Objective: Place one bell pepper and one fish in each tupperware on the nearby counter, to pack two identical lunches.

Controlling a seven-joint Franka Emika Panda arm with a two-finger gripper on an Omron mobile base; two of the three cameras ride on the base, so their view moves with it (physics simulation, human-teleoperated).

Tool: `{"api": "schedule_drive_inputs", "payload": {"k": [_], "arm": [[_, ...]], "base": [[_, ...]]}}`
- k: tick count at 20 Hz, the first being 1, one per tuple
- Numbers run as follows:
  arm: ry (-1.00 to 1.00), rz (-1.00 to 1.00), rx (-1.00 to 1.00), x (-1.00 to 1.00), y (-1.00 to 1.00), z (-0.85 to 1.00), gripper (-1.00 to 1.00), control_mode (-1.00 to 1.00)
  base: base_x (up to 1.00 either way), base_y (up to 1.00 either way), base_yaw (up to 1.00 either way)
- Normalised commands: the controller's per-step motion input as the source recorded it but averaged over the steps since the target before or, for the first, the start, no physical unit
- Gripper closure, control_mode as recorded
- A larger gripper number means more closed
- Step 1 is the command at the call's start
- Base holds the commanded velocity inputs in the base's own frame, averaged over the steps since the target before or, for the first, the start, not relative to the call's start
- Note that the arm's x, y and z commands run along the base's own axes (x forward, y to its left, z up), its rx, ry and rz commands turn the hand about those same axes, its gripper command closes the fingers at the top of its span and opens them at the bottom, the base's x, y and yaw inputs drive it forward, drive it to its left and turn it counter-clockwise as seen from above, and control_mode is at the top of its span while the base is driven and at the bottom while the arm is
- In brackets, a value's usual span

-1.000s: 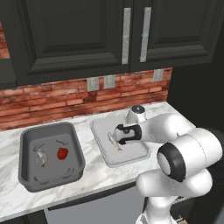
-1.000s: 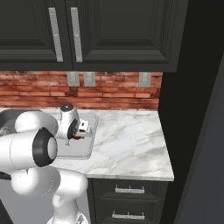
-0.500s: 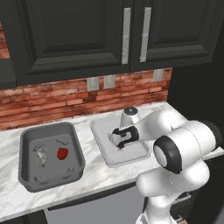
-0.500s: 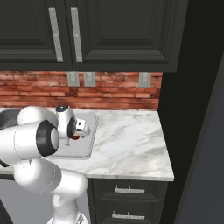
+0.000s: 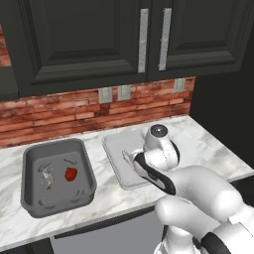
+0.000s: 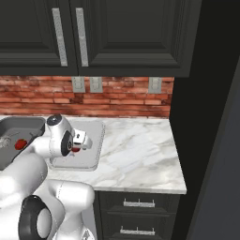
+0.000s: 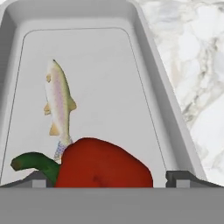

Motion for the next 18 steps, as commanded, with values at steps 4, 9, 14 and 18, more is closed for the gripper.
{"api": "schedule_drive_inputs", "payload": {"k": [4, 9, 14, 18], "arm": [[-0.05, -0.03, 0.00, 0.17, -0.01, 0.06, -1.00, -1.00], [-0.06, -0.02, -0.03, 0.37, 0.04, -0.17, -1.00, -1.00], [-0.02, -0.01, -0.03, 0.27, 0.00, -0.46, -1.00, -1.00], [0.00, 0.00, 0.00, 0.20, 0.00, -0.30, -1.00, -1.00]], "base": [[0.00, 0.00, 0.00], [0.00, 0.00, 0.00], [0.00, 0.00, 0.00], [0.00, 0.00, 0.00]]}}
